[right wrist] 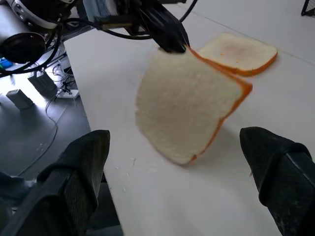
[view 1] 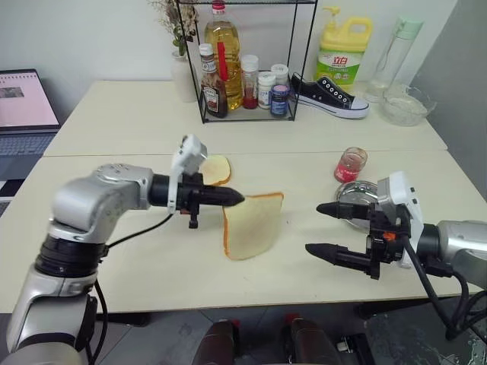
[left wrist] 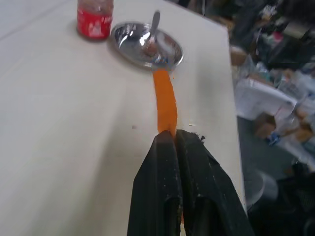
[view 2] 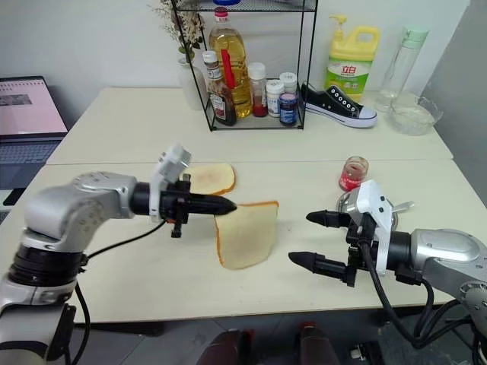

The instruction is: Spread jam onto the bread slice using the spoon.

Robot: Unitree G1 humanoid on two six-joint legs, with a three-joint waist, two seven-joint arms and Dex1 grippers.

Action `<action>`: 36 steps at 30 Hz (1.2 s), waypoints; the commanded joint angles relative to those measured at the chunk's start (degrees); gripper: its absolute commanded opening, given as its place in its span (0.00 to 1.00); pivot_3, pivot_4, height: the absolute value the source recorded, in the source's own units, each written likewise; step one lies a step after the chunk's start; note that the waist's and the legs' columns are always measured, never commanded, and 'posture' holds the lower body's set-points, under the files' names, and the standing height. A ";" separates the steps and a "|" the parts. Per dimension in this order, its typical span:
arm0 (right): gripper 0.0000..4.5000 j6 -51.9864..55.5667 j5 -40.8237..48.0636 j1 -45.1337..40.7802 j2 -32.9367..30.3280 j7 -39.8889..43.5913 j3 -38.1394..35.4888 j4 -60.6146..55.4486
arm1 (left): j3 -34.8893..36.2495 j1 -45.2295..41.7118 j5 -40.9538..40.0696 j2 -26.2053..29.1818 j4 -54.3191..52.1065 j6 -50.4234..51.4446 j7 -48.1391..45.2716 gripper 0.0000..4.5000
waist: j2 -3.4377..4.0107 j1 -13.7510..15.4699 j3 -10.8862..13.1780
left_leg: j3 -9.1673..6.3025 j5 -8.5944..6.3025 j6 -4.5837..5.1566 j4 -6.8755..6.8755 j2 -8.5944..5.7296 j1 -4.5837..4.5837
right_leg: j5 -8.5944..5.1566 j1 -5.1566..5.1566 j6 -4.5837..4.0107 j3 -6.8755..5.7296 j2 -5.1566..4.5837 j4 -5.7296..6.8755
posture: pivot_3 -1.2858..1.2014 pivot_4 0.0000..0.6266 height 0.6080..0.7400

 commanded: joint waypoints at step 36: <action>1.00 -4.89 -3.73 10.04 -1.27 -10.75 -11.37 0.69 | 0.48 -8.36 21.60 -10.86 23.01 -33.62 0.88 0.97 | -0.06 0.56 0.03 | -0.23 0.00 0.01 0.14 -0.26 -0.23 | 0.00 -0.02 0.04 -0.22 -0.02 0.01 | 0.52 0.24 1.00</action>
